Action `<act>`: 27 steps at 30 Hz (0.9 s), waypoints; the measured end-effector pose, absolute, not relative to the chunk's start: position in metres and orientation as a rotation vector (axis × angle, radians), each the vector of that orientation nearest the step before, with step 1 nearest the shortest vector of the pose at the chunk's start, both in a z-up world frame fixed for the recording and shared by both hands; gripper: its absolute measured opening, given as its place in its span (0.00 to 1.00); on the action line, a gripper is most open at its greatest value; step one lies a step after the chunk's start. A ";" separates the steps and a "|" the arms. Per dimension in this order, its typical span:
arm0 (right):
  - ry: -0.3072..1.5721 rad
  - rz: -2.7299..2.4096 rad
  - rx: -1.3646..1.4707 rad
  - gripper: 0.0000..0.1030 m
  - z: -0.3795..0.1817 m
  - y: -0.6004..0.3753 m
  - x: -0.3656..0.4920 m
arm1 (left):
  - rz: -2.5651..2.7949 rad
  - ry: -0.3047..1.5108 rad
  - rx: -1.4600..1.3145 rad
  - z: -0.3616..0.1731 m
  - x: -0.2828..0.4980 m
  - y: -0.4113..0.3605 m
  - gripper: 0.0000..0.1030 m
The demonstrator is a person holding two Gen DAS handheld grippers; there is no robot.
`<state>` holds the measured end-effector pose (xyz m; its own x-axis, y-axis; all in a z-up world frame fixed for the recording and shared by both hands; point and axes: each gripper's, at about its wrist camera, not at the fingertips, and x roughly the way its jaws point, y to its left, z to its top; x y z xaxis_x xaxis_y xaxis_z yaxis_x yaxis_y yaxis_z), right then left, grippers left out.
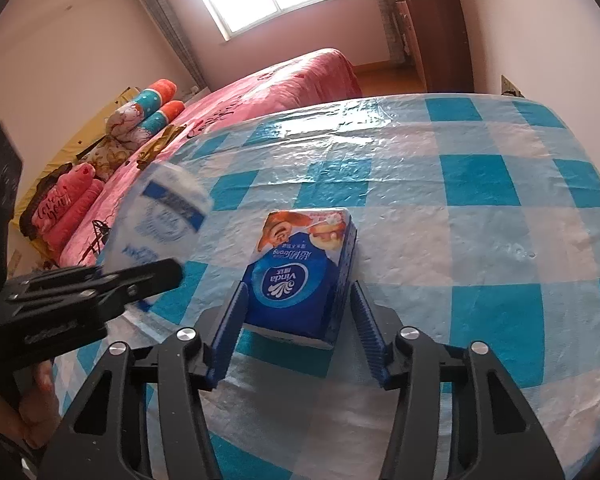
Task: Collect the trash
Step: 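Grasp the white milk bottle with the left tool while the right tool grasps the blue Vinda tissue pack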
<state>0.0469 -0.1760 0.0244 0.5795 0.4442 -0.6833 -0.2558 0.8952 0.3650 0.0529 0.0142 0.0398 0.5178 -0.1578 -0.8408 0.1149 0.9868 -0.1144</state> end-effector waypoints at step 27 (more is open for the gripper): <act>0.885 0.469 0.147 0.79 0.036 -0.144 0.018 | -0.174 1.017 -0.151 0.016 -0.044 0.107 0.25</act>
<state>0.0181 -0.1445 0.0357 0.5400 0.4521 -0.7099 -0.3331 0.8894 0.3130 -0.0442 0.1072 0.0159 0.5145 -0.2139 -0.8304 0.0736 0.9758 -0.2058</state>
